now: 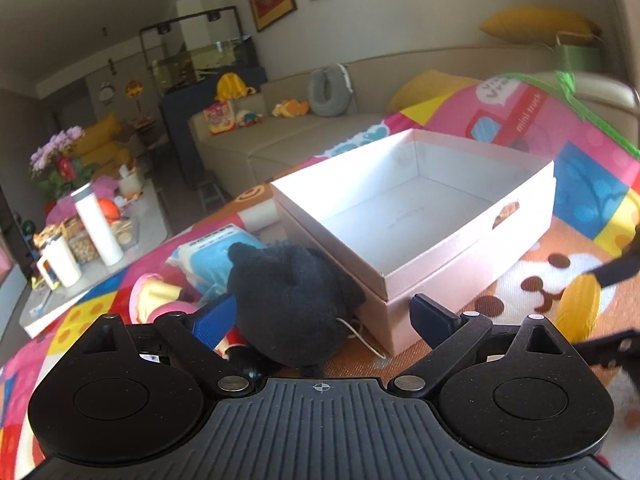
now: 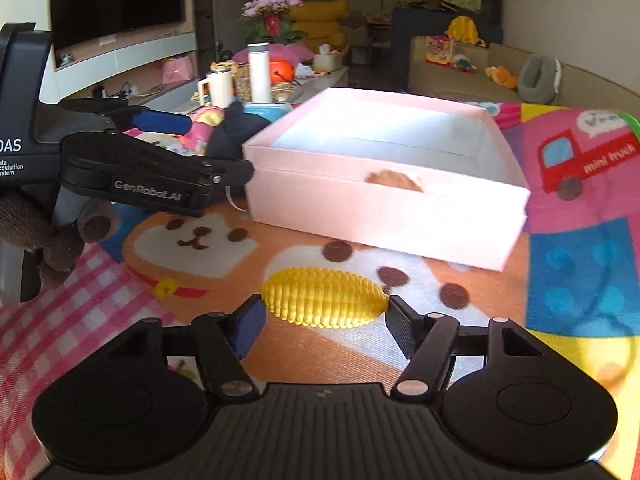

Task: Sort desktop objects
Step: 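Close the left tool on the black plush cat and lift it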

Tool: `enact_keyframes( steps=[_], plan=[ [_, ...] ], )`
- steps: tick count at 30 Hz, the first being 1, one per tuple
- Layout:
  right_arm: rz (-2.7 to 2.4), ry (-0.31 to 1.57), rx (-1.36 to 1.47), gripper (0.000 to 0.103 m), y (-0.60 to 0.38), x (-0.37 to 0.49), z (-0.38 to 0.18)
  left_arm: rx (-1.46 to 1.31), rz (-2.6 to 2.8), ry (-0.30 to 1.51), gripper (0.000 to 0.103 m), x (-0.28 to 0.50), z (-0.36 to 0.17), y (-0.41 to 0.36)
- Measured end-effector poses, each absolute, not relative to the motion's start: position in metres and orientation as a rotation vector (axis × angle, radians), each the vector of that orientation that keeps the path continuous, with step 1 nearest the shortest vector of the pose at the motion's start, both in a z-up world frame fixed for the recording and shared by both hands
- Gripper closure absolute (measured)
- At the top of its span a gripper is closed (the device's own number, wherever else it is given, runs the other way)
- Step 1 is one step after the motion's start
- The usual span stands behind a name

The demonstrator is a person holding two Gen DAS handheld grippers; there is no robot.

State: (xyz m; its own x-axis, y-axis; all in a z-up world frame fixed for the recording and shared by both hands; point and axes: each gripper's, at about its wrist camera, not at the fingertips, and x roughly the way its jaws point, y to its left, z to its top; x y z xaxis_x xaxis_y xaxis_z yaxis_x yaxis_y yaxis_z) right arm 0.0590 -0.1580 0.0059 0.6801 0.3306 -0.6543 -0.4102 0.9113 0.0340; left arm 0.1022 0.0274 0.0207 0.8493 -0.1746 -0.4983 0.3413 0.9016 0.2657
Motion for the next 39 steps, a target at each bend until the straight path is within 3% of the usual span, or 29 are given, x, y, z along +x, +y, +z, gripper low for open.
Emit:
enact_keyframes(
  steps=[2,15,17,23,31,37,39],
  plan=[
    [0.406,0.701,-0.079,0.036,-0.169,0.059,0.006,0.432,-0.299,0.471,0.013,0.098,0.016,0.025],
    [0.419,0.704,-0.05,0.027,-0.171,0.062,0.006,0.504,-0.211,0.445,0.014,0.121,0.001,0.028],
    [0.423,0.703,-0.043,0.027,-0.172,0.062,0.006,0.498,-0.215,0.458,0.024,0.124,-0.001,0.029],
    [0.413,0.7,-0.039,0.026,-0.172,0.062,0.005,0.436,-0.165,0.453,0.031,0.105,0.009,0.037],
    [0.38,0.677,-0.008,0.023,-0.179,0.059,0.008,0.29,-0.309,0.476,0.03,0.009,0.031,0.02],
    [0.362,0.648,-0.028,0.019,-0.182,0.043,0.013,0.304,-0.398,0.514,0.024,-0.036,0.023,-0.008],
    [0.364,0.638,-0.069,0.019,-0.18,0.035,0.014,0.307,-0.375,0.522,0.017,-0.038,0.021,-0.01]
  ],
)
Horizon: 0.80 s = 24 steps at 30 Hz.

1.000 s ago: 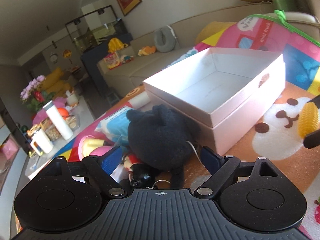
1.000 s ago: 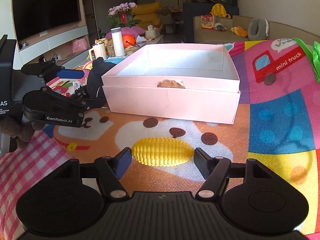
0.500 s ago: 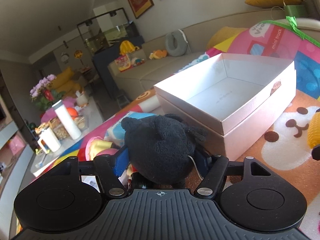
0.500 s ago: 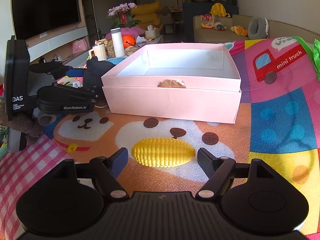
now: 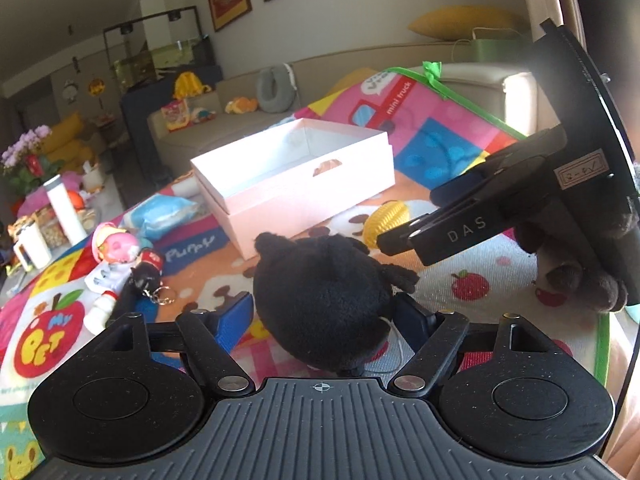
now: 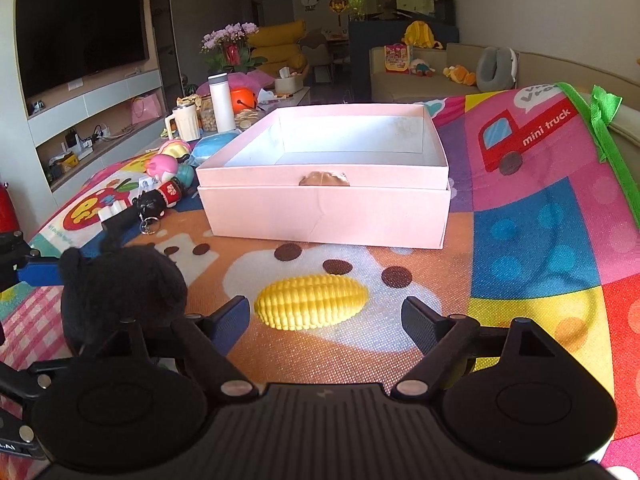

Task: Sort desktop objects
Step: 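Close the left tool on the black plush cat and lift it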

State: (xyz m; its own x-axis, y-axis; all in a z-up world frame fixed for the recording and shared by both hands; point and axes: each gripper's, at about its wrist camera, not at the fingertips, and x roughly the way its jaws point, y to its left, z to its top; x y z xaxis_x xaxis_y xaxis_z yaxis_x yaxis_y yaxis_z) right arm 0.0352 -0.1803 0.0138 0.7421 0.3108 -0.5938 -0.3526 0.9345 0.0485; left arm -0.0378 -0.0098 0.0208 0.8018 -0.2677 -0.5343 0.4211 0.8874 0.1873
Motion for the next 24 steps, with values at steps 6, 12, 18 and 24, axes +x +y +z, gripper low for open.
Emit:
enact_keyframes(
  steps=[6,12,18,24],
  plan=[
    [0.35,0.612,-0.107,0.017,-0.182,0.021,0.02,0.303,-0.218,0.522,0.001,-0.035,0.023,0.009],
    [0.353,0.582,-0.152,0.013,-0.179,0.017,0.025,0.299,-0.036,0.588,0.0,-0.031,0.021,0.038],
    [0.395,0.635,-0.183,0.013,-0.165,0.039,0.016,0.11,-0.138,0.619,0.0,-0.042,0.026,0.067],
    [0.391,0.684,-0.16,0.036,-0.161,0.058,0.01,0.08,-0.281,0.589,0.0,-0.053,0.03,0.034]
  ],
)
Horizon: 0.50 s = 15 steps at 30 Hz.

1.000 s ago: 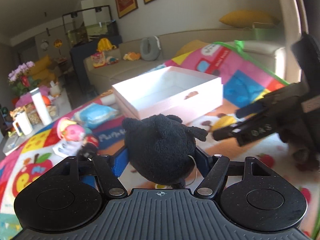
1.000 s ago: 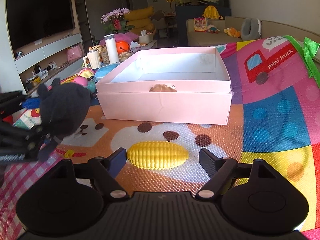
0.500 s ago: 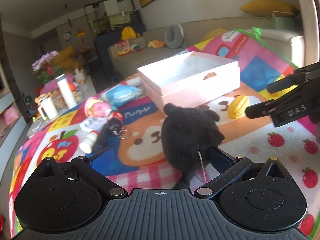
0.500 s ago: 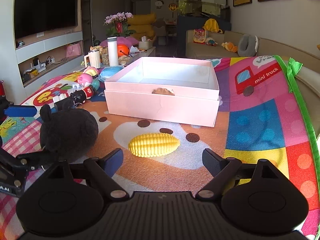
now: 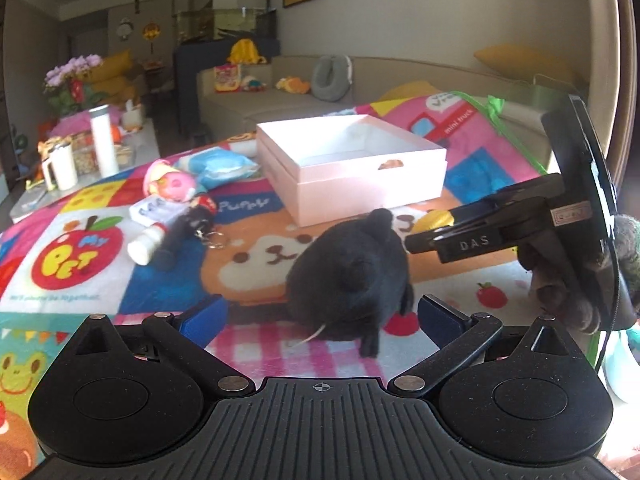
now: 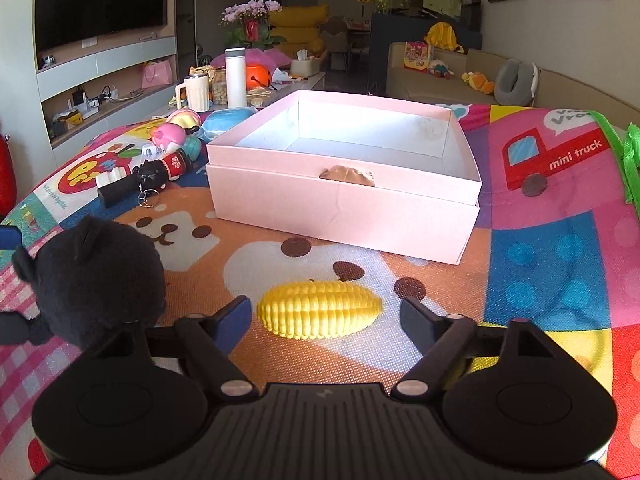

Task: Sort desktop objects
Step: 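Close the left tool on the black plush cat and lift it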

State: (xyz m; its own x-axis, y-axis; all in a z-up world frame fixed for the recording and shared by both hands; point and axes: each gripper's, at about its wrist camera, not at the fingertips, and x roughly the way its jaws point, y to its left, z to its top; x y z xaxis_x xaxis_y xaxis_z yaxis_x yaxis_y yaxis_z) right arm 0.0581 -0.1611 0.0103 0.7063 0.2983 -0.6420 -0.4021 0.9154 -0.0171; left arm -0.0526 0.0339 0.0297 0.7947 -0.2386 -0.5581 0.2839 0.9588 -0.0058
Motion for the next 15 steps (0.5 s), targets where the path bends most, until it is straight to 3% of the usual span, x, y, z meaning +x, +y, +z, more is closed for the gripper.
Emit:
enact_keyframes(
  steps=[10,13,15],
  plan=[
    [0.341,0.668,-0.163,0.036,-0.182,0.021,0.028,0.19,-0.161,0.575,0.0,-0.016,0.008,-0.014],
    [0.345,0.677,-0.164,0.036,-0.193,0.005,0.036,0.21,-0.177,0.58,0.019,-0.018,0.008,-0.016],
    [0.351,0.683,-0.171,0.036,-0.196,-0.006,0.042,0.225,-0.177,0.577,0.02,-0.022,0.009,-0.016]
  ],
)
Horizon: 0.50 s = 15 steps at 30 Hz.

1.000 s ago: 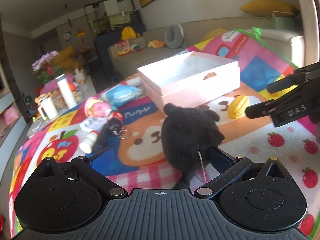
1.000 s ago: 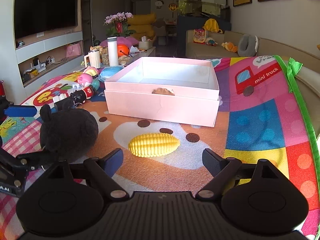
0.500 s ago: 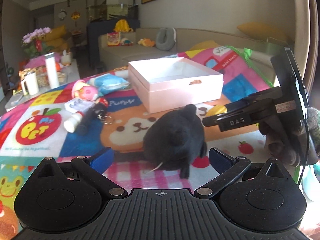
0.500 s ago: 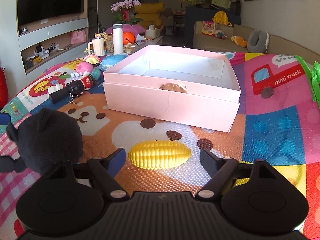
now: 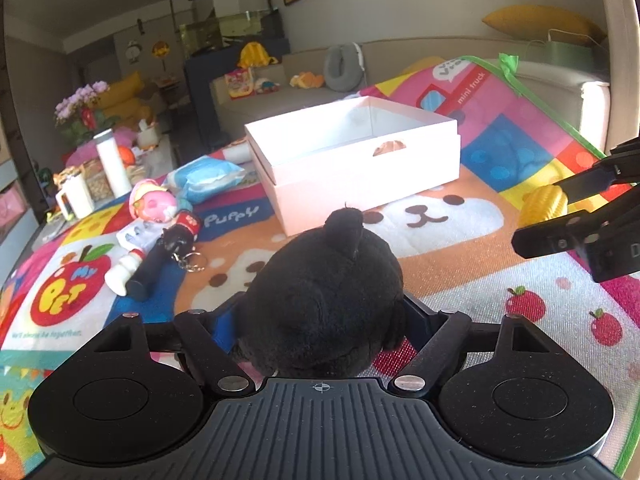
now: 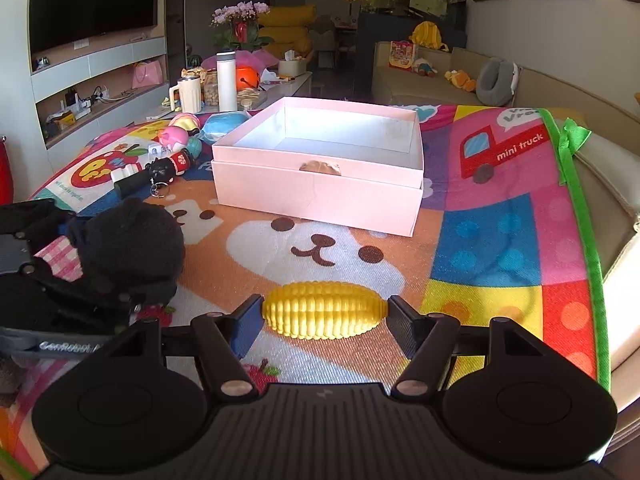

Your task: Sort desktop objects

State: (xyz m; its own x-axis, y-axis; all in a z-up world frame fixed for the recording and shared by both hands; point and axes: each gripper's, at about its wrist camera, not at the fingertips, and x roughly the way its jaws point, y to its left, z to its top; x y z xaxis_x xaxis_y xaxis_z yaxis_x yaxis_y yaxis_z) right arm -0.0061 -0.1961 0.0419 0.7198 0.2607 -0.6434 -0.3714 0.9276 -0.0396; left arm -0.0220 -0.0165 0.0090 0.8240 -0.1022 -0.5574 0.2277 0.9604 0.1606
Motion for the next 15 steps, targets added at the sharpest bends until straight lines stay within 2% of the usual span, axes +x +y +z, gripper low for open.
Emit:
enact_keyframes(
  steps=[5,15],
  plan=[
    [0.349,0.635,-0.187,0.036,-0.198,-0.033,0.059,0.229,-0.243,0.565,0.022,-0.047,0.025,-0.02],
    [0.366,0.502,-0.172,0.036,-0.207,-0.061,0.113,0.294,-0.265,0.319,0.02,-0.072,0.099,-0.034]
  ],
)
